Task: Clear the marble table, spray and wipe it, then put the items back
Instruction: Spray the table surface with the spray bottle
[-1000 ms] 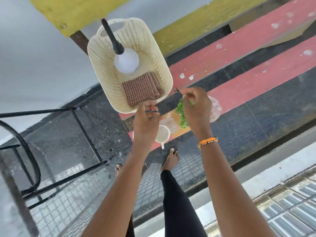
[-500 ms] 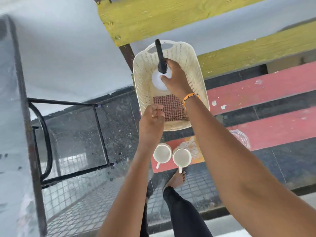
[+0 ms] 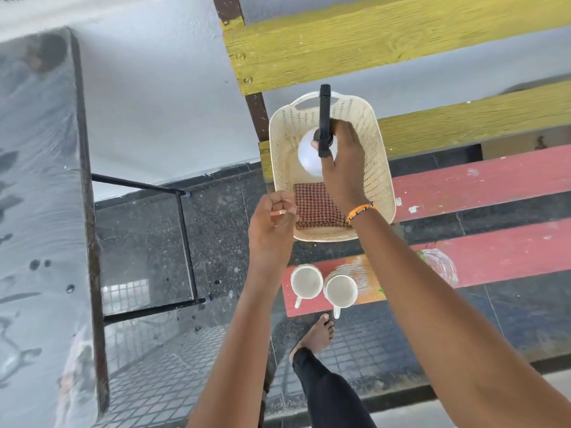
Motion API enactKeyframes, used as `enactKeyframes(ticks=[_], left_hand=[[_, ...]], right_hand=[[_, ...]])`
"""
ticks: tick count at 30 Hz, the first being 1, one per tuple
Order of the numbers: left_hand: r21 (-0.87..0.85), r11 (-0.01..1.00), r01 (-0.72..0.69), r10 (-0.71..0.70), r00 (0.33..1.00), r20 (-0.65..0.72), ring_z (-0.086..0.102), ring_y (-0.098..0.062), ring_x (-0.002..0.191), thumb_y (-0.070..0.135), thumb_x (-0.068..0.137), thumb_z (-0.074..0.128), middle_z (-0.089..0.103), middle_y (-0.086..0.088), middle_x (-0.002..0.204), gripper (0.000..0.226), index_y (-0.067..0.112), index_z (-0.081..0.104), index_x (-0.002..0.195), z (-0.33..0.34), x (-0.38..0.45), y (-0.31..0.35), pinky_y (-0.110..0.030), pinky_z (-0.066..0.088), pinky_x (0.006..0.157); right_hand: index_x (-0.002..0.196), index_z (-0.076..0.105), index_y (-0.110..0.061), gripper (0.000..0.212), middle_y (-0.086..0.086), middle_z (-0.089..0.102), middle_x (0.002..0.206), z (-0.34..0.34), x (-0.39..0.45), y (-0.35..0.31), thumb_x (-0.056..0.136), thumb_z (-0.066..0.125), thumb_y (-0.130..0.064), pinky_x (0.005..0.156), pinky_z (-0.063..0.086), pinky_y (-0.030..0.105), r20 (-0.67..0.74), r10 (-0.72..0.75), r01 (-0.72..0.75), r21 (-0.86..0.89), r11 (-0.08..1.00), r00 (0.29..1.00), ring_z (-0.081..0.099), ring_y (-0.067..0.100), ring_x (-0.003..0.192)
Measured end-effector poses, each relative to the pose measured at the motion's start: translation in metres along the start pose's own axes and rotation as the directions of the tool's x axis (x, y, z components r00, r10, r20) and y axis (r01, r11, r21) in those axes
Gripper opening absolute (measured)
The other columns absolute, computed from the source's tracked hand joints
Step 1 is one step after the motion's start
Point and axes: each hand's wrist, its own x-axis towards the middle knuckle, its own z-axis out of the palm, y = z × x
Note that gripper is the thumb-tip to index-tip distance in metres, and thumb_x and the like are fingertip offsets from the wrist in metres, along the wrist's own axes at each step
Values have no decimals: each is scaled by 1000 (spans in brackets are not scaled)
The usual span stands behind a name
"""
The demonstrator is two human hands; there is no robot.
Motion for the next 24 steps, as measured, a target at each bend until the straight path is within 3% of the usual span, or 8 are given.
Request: enactKeyframes(ticks=[4,7,10,15,19,24], left_hand=[[-132,991,-32,25,998,-57,60,-12,85,3,88,51,62,8,83,27,28,61,94,-30,-15,18,-28,52,85],[-191,977,-99,86,993,-76,59,-8,81,5,89,52,59,14,78,27,31,60,92,-70,-32,26,-18,51,78],[-228,960,-163,131,980,-150,59,-4,76,4,89,53,59,12,80,26,29,61,93,-124,-50,32,-19,51,79],[-339,923,-183,88,956,-279,56,-9,73,1,90,51,55,4,79,26,25,60,90,-223,-80,30,-25,47,81],[-373,909,-185,35,926,-375,58,-2,69,7,89,53,57,10,75,24,28,63,88,-314,-114,18,-18,47,75],[-424,885,-194,-41,873,-485,59,2,65,8,88,55,59,7,79,19,25,63,89,-418,-157,-12,-18,46,72]], right_hand=[[102,53,3,15,1,44,96,-16,-7,-64,88,52,-2,75,37,13,-71,-153,158,69,985,986,42,11,84],[103,51,4,16,1,41,97,-20,-20,-118,88,48,-1,73,35,8,-7,-240,240,103,965,971,38,5,82],[101,49,2,17,8,45,95,-13,-44,-171,87,47,-7,72,34,7,86,-289,275,151,950,953,40,11,80],[96,45,-13,11,11,47,88,29,-103,-258,88,51,-14,69,33,17,250,-301,219,309,925,920,44,18,75],[89,36,-28,18,-19,42,79,79,-164,-335,86,53,-30,61,34,10,281,-296,153,437,886,913,44,-1,66],[78,30,-31,25,-23,43,63,144,-244,-420,87,51,-43,51,31,8,333,-278,70,520,851,901,38,-1,52]])
